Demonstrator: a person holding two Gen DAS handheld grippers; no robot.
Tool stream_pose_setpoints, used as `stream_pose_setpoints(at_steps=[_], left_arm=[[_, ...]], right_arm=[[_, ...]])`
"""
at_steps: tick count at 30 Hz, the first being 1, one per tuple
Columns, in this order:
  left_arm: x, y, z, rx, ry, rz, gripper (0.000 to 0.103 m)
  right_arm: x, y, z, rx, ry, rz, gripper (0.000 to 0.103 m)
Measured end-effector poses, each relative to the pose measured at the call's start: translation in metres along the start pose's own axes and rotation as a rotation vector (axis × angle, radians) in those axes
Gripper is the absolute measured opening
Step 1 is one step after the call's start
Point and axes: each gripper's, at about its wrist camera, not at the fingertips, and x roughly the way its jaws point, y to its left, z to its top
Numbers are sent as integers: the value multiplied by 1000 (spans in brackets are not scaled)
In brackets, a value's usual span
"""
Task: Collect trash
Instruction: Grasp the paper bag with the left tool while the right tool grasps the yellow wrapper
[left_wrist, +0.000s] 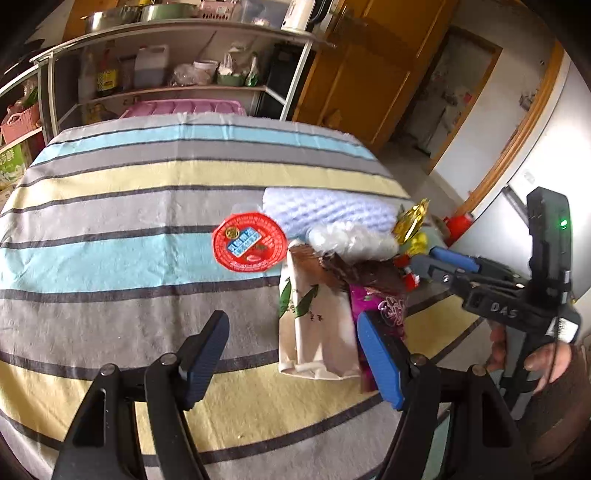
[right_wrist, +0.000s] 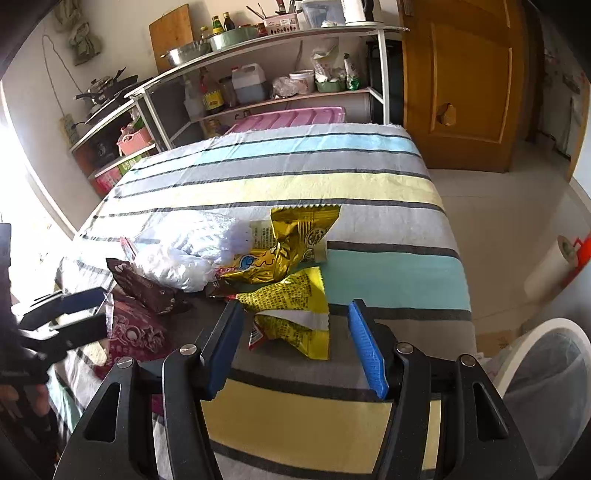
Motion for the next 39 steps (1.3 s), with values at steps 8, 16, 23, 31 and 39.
stream_pose_setpoints(at_steps=[8, 16, 23, 31, 39], left_arm=[[10, -1, 3, -3, 4, 12, 74], [11, -2, 5, -11, 5, -12, 60], [11, -6, 3, -7, 8, -24, 45], [4, 2, 0, -50, -4, -21, 44], [-10, 9, -3, -66, -43, 20, 43]], right_arm=[[9, 2, 2, -7, 4, -7, 59], [10, 0, 0, 6, 11, 6, 51], [7, 4, -1, -6, 3, 0, 40], [4, 7, -5, -26, -10, -10, 34], [-4, 5, -10, -16, -25, 0, 29]])
